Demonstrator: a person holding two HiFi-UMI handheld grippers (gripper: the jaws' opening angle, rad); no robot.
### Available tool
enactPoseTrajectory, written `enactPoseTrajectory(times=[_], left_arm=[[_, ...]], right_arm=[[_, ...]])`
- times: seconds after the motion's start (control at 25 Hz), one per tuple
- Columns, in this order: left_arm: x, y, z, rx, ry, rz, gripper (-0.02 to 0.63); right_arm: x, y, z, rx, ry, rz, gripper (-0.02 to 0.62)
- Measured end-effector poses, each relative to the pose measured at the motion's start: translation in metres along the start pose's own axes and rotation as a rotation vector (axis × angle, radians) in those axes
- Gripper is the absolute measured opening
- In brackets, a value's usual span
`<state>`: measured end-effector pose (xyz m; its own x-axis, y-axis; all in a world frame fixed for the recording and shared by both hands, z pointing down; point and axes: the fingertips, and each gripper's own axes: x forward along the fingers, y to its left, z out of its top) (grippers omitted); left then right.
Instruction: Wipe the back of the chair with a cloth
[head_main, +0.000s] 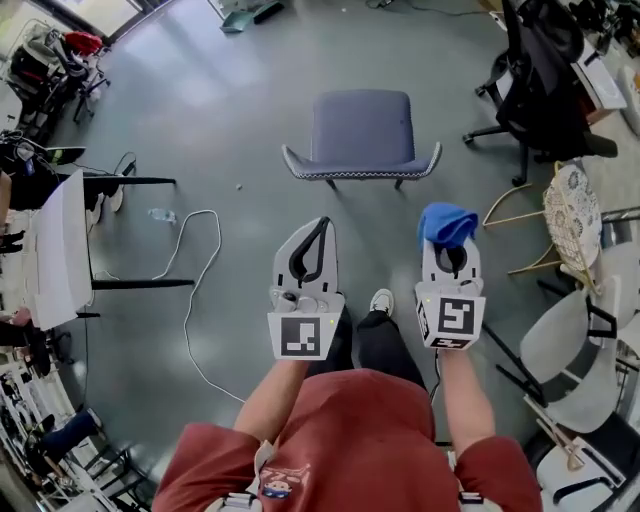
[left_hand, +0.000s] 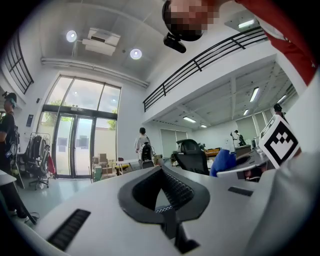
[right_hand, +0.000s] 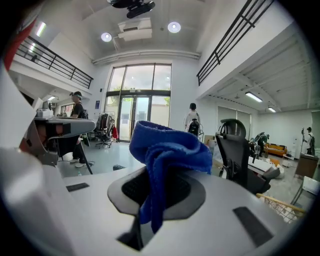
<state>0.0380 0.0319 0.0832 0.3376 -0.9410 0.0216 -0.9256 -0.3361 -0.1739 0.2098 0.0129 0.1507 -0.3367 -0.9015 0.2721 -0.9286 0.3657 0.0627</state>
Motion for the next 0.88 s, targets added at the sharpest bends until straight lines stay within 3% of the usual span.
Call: enactPoseTrajectory(times=[0.12, 0.52, 0.88], left_arm=[[0.026, 0.001, -0.027, 0.048, -0.076, -0.032, 0.011], [0.062, -0.002, -0.147, -0.046, -0.076, -0.017, 0.011], [0.075, -0.012, -0.229, -0.081, -0.036, -0.005, 0.011]], right_arm=[[0.036, 0.0, -0.032, 0.015, 0.033, -0.012, 0.058], [0.123, 0.007, -0.135, 0.02, 0.119, -0.026, 0.06], [0.17, -0.002, -0.177, 0.013, 0.095, -0.022, 0.06]])
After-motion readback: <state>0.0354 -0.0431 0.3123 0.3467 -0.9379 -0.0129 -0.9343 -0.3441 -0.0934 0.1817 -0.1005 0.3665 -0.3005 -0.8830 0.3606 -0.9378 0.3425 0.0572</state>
